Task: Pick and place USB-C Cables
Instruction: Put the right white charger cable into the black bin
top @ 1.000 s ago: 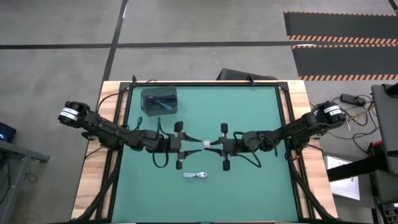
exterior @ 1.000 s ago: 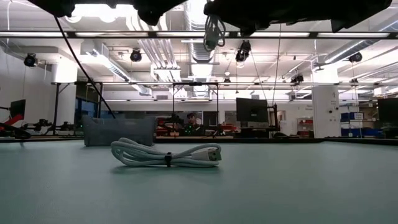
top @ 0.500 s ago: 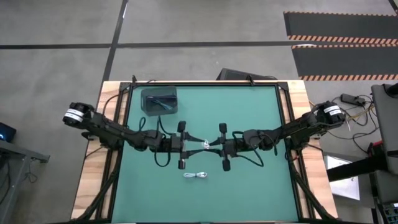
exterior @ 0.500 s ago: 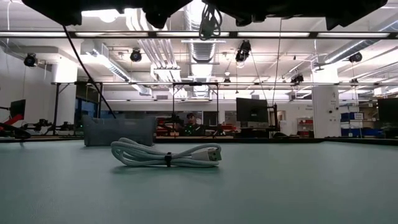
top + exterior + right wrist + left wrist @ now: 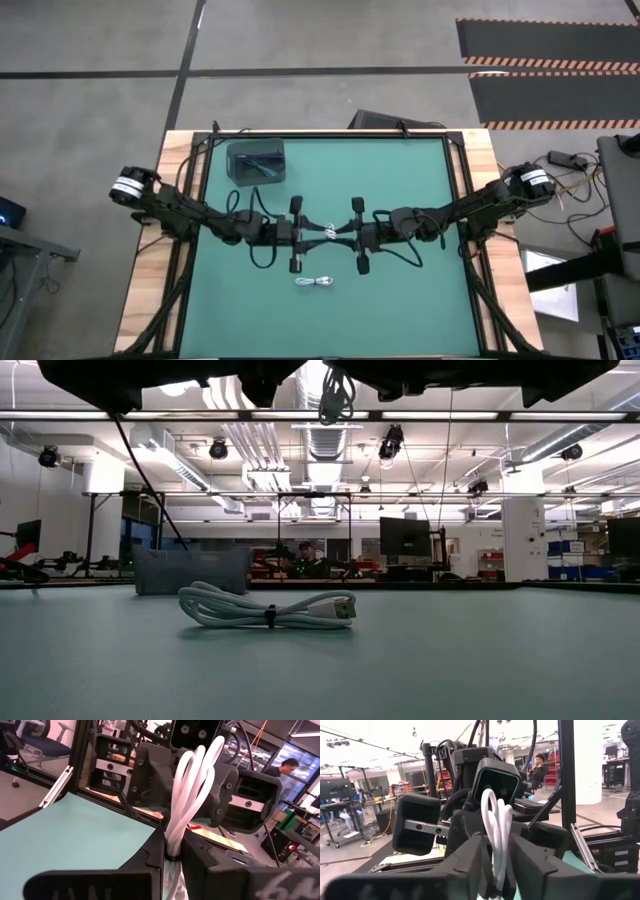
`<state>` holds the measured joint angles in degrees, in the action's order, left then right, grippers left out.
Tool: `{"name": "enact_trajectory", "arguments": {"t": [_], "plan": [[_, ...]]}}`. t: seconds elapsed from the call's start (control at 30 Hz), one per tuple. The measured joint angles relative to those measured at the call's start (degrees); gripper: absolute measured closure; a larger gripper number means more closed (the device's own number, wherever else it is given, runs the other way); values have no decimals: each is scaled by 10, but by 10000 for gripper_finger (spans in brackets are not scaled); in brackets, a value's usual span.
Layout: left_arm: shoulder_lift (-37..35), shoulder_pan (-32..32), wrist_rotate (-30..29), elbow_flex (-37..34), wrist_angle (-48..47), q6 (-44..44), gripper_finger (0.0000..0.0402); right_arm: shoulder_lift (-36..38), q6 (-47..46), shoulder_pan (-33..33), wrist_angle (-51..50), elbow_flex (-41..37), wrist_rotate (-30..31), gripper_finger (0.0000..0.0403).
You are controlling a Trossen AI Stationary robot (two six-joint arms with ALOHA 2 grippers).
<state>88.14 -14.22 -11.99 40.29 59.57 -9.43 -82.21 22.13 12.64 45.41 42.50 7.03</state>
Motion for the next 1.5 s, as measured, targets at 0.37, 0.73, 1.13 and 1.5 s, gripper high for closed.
{"name": "enact_trajectory", "arguments": {"t": [0.37,0.73,1.13,1.5], "plan": [[0,3,1,0,0,0,387,0,0,0,-1,0,5,362],[-1,4,-3,0,-1,0,391,1,-31,-3,-1,0,5,268],[-105,8,-85,3,-221,-1,392,82,-76,-3,-90,1,21,237],[-254,64,-130,5,-466,6,393,174,-102,-3,-222,1,24,236]]}}
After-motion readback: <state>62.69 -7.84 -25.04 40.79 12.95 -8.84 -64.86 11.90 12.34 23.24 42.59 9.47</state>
